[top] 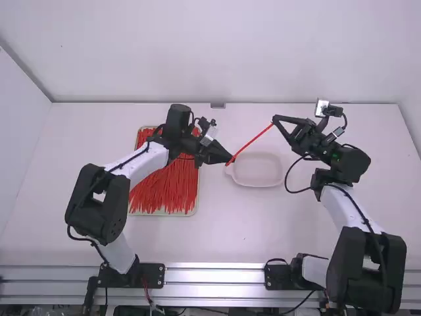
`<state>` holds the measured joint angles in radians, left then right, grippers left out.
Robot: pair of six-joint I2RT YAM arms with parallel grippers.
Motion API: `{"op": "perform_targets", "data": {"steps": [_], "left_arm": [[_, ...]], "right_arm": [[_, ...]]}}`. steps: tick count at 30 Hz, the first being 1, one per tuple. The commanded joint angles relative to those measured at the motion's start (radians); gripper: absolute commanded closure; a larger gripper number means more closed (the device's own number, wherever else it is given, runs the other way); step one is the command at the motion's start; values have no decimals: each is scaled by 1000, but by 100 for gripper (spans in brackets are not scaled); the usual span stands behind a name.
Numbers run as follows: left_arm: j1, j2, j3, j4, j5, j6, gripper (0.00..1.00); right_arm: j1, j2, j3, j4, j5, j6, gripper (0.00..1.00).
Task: Fasten the cable tie
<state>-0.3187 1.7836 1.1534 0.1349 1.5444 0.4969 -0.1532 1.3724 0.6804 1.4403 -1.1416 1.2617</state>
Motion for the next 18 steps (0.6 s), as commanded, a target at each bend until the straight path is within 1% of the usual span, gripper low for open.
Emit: {"op": "perform_targets", "data": {"steps": [1, 12, 13, 14, 15, 16, 17, 18], "left_arm": [[5, 0, -42, -15, 8, 16, 98], [6, 0, -42, -3, 8, 16, 98], [10, 0, -42, 11, 8, 14, 98], [20, 0, -42, 28, 9, 10, 98], [28, 0, -42, 50, 11, -11, 98], [29, 0, -42, 54, 11, -16, 98], [40, 0, -42, 89, 10, -58, 98], [48, 0, -42, 122, 11, -95, 98]], "right_arm": [[-40, -19, 27, 25, 147, 16, 100], [-44, -19, 27, 26, 135, 18, 100], [-45, -19, 27, 26, 135, 18, 94], [-44, -19, 27, 22, 131, 32, 81], [-44, -19, 27, 19, 126, 50, 74], [-44, -19, 27, 19, 125, 52, 73], [-45, -19, 27, 21, 116, 60, 67], [-45, -19, 27, 23, 111, 59, 64]]}}
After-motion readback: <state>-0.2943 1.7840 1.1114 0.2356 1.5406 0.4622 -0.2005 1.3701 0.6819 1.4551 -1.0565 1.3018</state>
